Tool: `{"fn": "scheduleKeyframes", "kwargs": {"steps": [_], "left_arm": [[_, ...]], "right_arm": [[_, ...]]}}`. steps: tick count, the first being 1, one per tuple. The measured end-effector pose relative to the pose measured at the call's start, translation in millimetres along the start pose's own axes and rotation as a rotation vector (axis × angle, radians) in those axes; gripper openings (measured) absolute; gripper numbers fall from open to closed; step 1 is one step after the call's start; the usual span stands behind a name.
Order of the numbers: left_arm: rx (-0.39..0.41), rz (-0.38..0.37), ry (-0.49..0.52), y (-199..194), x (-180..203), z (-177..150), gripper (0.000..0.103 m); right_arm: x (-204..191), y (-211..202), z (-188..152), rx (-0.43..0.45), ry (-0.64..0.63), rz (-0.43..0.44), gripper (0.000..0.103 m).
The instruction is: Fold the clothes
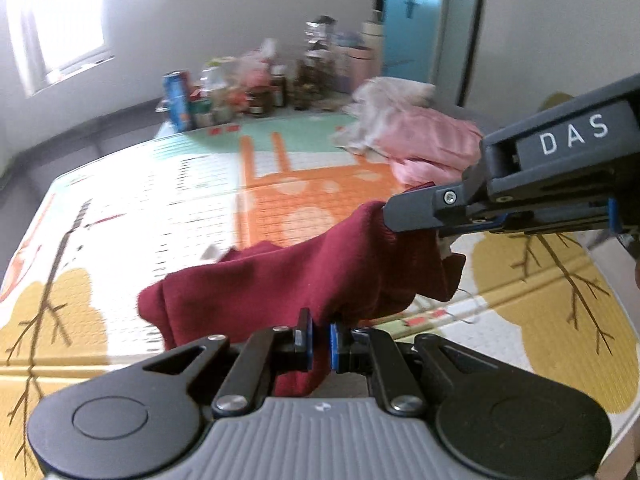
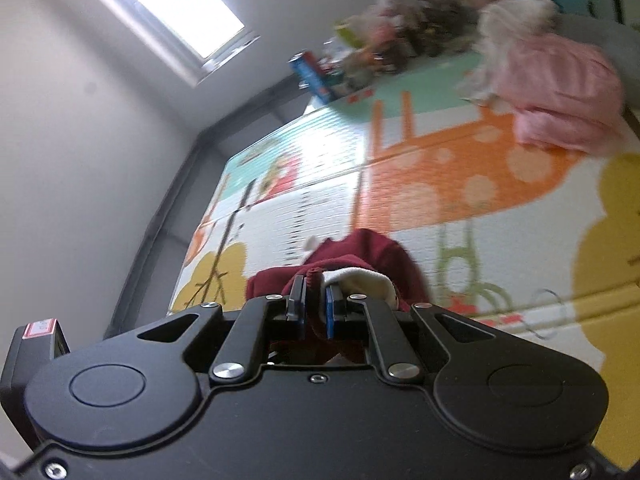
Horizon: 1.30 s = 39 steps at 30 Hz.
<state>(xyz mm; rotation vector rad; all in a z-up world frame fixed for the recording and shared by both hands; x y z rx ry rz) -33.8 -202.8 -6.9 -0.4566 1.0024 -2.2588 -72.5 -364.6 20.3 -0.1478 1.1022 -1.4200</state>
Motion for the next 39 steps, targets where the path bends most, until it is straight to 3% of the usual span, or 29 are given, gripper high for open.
{"fn": "scheduleKeyframes", "kwargs": {"steps": [19,32,39], "left_arm": [[0.028,0.185,-0.235,-39,-115,-32,0.009],[-0.016,0.283,-0.373,-38,-176,-63,0.010],[-0.054,0.338,-0.444,-35,-201,-78,0.017]], "right_arm": [[-125,80,-15,-0.130,-0.203,0.061,0.008],[-188,146,-37,-0.213,-0.299,0.102,0.008],[-209,169,-45,-0.241,-0.328,0.107,0.015]]}}
Point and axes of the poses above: each gripper's, at about its wrist camera, not at the fingertips, and y roughly the way its jaws point, x to its right, z to its top, the point moved 1 cm from there along y, roughly the way its jaws point, and after that the axes turned 4 degrees about -z, right-handed, at the moved point
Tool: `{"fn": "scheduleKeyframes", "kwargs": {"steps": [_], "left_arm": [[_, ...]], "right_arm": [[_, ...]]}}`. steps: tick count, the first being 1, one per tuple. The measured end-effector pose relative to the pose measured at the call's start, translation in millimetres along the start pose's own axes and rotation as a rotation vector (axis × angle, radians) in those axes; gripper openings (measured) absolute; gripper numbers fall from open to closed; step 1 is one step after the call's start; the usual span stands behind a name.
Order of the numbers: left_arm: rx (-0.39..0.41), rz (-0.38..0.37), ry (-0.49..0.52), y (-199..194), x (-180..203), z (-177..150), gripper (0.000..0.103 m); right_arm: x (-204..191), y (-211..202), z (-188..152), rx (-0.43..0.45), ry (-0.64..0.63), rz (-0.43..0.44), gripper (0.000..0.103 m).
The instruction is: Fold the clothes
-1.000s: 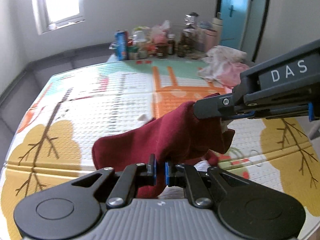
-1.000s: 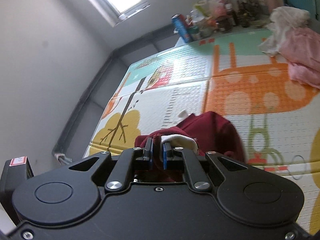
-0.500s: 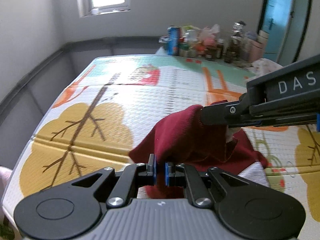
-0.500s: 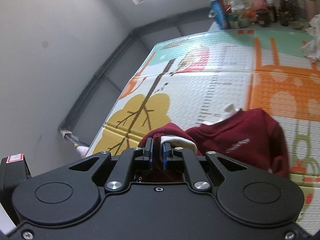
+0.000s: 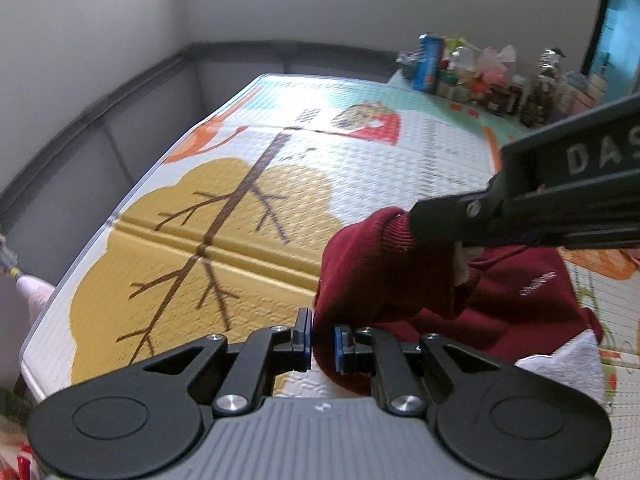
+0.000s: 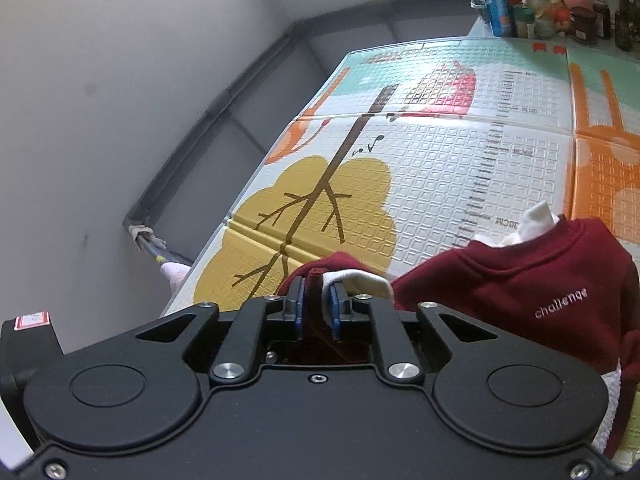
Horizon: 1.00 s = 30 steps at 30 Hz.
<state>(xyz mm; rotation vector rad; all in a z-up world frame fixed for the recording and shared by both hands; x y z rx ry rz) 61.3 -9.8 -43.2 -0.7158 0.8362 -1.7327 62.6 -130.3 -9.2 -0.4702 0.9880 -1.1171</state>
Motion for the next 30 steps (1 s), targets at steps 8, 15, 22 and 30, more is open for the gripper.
{"fn": "scheduleKeyframes", "kwargs": {"steps": [8,15,22,30], "left_arm": [[-0.040,0.074,-0.079,9,-26,-6,0.022],[-0.055,0.138,-0.115,11,-39,-10,0.025],[-0.043,0.142,-0.086,6,-30,-9,0.041],[-0.028,0.025,-0.013,1,5,-8,0.058]], "right_arm": [[-10,7,8,0.013,-0.019,-0.019,0.029],[-4,10,6,-0.004,-0.034,-0.065,0.034],[4,11,1,-0.039,-0.054,-0.128,0.044],[21,4,-9,-0.075,-0.078,-0.245,0.048]]}}
Point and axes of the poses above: each gripper's, at about its wrist camera, not at the fingertips, and y roughly the way its jaws point, x to its right, z to its top, the point moved 1 cm from there along y, roughly the way its jaws point, and after that the axes turned 4 degrees about -z, right-handed, at the moved point
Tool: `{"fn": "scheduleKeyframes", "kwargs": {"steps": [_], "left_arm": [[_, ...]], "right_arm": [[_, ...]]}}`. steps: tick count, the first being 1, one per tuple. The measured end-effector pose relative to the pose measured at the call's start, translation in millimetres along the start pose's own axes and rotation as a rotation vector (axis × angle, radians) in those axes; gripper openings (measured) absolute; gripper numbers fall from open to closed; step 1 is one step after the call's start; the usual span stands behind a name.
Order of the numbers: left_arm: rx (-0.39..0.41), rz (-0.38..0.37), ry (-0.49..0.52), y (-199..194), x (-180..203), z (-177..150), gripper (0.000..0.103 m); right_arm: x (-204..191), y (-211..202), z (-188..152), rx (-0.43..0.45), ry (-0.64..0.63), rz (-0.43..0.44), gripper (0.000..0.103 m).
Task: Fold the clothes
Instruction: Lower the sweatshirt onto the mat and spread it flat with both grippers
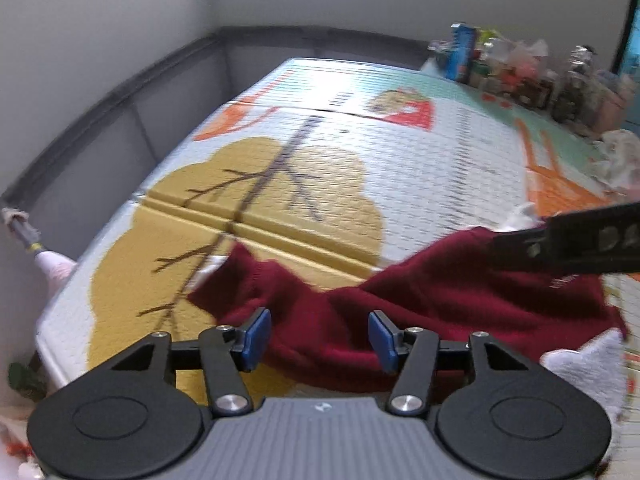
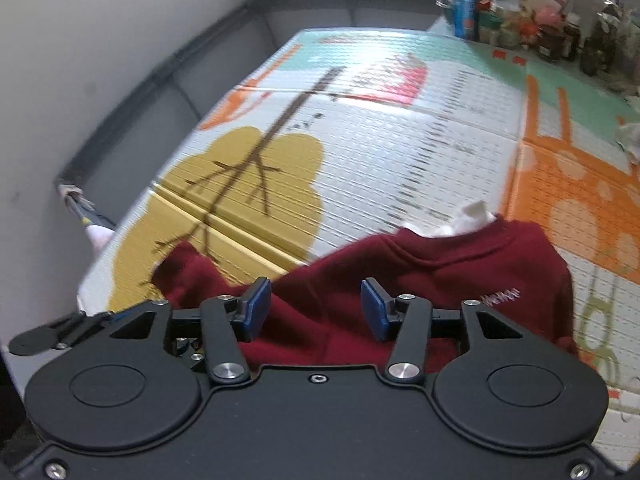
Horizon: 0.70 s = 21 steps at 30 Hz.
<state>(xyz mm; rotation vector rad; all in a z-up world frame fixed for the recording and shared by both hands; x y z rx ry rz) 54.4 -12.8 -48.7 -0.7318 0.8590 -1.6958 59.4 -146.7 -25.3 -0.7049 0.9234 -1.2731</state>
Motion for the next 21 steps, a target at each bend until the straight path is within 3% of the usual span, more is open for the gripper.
{"fn": "scheduleKeyframes", "kwargs": {"steps": [4,11,16,21], "left_arm": [[-0.010,-0.062,0.039,4,20,-3,0.064],[-0.035,-0.098,0.068,19,44,-5,0.067],[-0.082,-0.107,0.083,36,55,-8,0.069],[-0.139,-0.068,0.108,51,61,-12,0.070]], "right_arm": [[22,0,-10,-0.040,0.053,-0.078,0.048],[60,11,-40,-0.096,0.123,-0.158,0.048],[77,26,-57,-0.136,0.165,-0.177,0.048],[77,36,-63,-0.156,0.142,-0.214,0.049]]}}
Point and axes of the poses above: each gripper's, at about its wrist camera, not at the fingertips, and y roughly the way its jaws point, x to its right, z to its top, the point moved 1 cm from there along y, roughly the way its jaws point, and after that the axes turned 4 degrees about -z, right-handed, at the moved point
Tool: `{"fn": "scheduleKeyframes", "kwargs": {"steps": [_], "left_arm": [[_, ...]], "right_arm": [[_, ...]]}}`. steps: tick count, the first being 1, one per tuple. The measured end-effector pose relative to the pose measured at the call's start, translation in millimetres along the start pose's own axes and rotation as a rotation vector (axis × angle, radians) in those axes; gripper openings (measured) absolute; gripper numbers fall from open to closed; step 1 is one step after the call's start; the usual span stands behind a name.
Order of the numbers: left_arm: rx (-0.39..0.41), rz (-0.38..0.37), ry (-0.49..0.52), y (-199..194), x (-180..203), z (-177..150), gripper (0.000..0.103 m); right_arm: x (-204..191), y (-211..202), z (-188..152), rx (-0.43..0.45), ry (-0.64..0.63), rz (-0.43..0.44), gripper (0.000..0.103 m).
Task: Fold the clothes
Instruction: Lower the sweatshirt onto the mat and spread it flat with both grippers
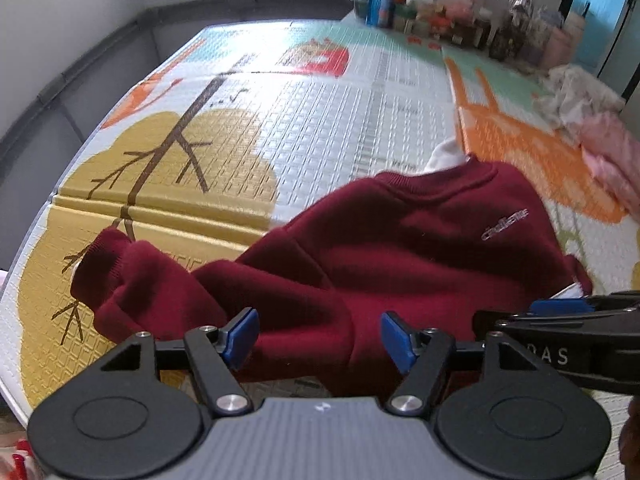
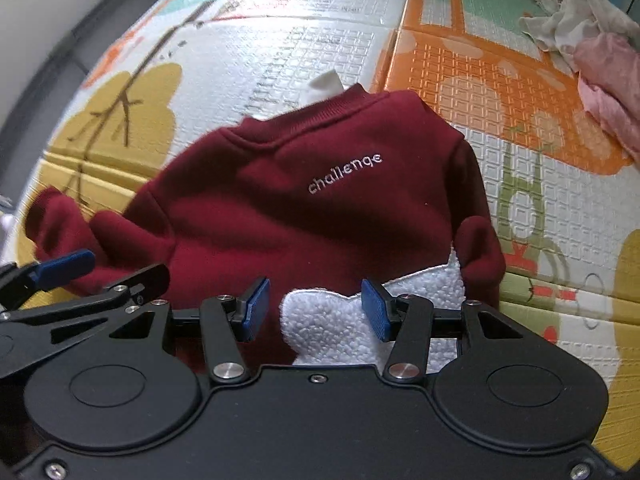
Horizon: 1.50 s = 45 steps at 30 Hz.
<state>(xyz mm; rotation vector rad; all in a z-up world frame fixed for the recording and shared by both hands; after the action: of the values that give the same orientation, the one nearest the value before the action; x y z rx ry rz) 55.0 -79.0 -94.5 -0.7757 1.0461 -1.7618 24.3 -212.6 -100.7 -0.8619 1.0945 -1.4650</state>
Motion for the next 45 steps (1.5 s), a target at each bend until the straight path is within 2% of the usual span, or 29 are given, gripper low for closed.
{"fn": "scheduleKeyframes", "kwargs": {"steps": [5,14,23,25,29,35,37,39,41,45], "left_arm": [[-0.043,0.009,-0.013,13,-5,-3,0.076],[-0.110,-0.008,-0.097,33,-22,-6,0.080],[-0.124,0.008,-0.075,46,-24,-10,0.091],[-0.124,0.005,-0.075,49,-27,-10,0.095],[-0.126,0.010,-0.069,55,-32,-10,0.101],[-0.131,0.024,-0.075,57,-32,-9,0.103],[-0.132,0.026,-0.068,57,-31,-8,0.102],[-0.134,0.025,-0.057,57,-28,-8,0.101],[-0.133,0.017,-0.037,57,-26,-7,0.096],[-0.138,0.005,-0.002,58,-16,-3,0.093]], "right_arm": [[1,8,2,-0.020,0.020,-0.004,0.051],[3,19,3,-0.046,0.045,0.056,0.073],[-2,25,4,-0.058,0.016,0.042,0.077],[-2,27,4,-0.058,0.017,0.051,0.081],[-1,30,7,-0.077,0.012,0.097,0.098],[-3,31,8,-0.073,0.016,0.090,0.096],[-4,31,9,-0.069,0.013,0.066,0.089],[-6,30,9,-0.061,0.005,0.010,0.067],[-7,30,9,-0.055,-0.003,-0.029,0.061],[0,28,9,-0.055,0.012,-0.026,0.053]]}}
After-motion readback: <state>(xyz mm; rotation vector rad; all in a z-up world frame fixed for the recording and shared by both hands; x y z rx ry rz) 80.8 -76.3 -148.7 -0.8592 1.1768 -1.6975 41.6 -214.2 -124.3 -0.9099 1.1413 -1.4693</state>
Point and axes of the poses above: each gripper's, at about its wrist camera, not at the fingertips, and y roughly the way its jaws point, x to its right, z to its top, the point moved 1 cm from there along y, roughly the way its jaws point, and after that the axes turned 4 degrees about -z, right-handed, at the moved point
